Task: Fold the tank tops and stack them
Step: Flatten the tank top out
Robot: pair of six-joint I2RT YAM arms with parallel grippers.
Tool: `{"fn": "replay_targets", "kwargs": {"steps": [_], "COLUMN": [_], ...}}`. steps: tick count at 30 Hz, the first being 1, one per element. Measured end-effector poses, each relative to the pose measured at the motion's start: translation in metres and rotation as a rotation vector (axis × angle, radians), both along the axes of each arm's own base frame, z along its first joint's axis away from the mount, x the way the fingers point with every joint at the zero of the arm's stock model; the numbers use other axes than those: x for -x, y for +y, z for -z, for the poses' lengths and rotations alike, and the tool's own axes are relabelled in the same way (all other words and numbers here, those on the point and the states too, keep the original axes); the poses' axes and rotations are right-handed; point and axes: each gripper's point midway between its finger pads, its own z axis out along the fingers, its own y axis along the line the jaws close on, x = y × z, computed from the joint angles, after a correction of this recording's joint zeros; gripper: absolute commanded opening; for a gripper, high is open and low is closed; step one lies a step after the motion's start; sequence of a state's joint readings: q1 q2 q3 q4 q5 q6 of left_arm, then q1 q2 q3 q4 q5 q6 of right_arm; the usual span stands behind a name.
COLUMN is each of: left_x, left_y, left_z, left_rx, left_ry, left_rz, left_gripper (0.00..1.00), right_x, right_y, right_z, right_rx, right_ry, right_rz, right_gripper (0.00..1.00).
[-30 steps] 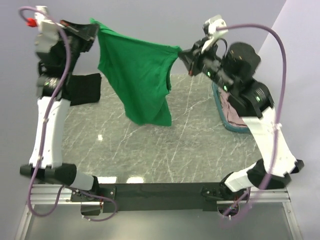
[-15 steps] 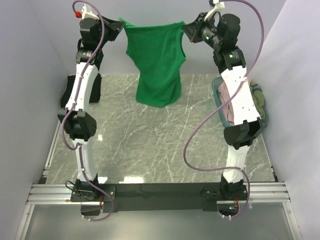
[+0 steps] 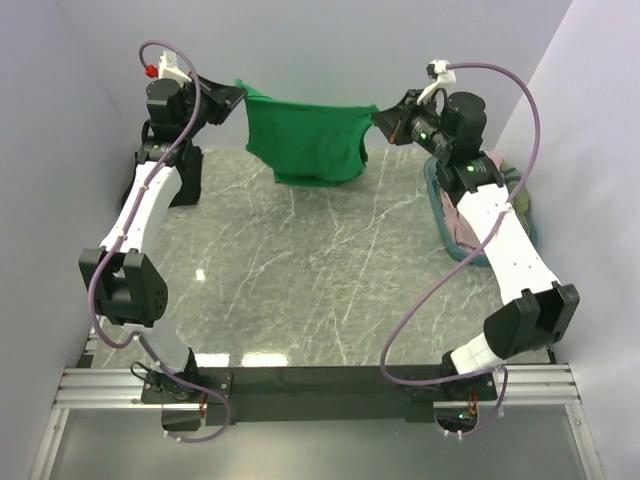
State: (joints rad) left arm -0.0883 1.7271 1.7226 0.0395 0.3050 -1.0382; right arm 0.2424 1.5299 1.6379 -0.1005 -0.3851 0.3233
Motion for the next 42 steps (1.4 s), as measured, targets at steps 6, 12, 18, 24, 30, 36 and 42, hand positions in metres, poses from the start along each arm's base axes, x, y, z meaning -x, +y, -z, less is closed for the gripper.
{"fn": "replay_targets", "kwargs": {"steps": [6, 12, 18, 24, 30, 36, 42], "left_x": [0.009, 0.050, 0.065, -0.003, -0.095, -0.115, -0.083], "left_y": [-0.007, -0.019, -0.020, -0.031, -0.027, 0.008, 0.017], "left_z": [-0.004, -0.046, -0.092, -0.104, -0.075, -0.053, -0.106], "left_rx": [-0.017, -0.045, -0.037, -0.034, -0.003, -0.001, -0.014], "left_ry": [0.007, -0.065, -0.174, -0.272, -0.399, -0.422, -0.587], "left_rz": [0.031, 0.072, 0.083, 0.100, 0.076, 0.023, 0.043], "left_gripper": [0.01, 0.01, 0.01, 0.01, 0.01, 0.01, 0.01], "right_x": [0.022, 0.064, 0.075, 0.003, -0.109, -0.144, -0.133], "right_y": [-0.003, -0.010, -0.011, -0.002, 0.011, 0.012, 0.007], "right_z": [-0.006, -0.046, -0.085, -0.094, -0.097, -0.051, -0.085], "right_rx": [0.015, 0.038, 0.046, 0.079, 0.082, 0.091, 0.058], "right_ry": [0.002, -0.078, -0.182, -0.228, -0.330, -0.291, -0.390], "right_rz": [-0.020, -0.052, -0.064, -0.020, 0.070, 0.111, 0.138], "right_gripper": [0.00, 0.00, 0.00, 0.00, 0.00, 0.00, 0.00]}}
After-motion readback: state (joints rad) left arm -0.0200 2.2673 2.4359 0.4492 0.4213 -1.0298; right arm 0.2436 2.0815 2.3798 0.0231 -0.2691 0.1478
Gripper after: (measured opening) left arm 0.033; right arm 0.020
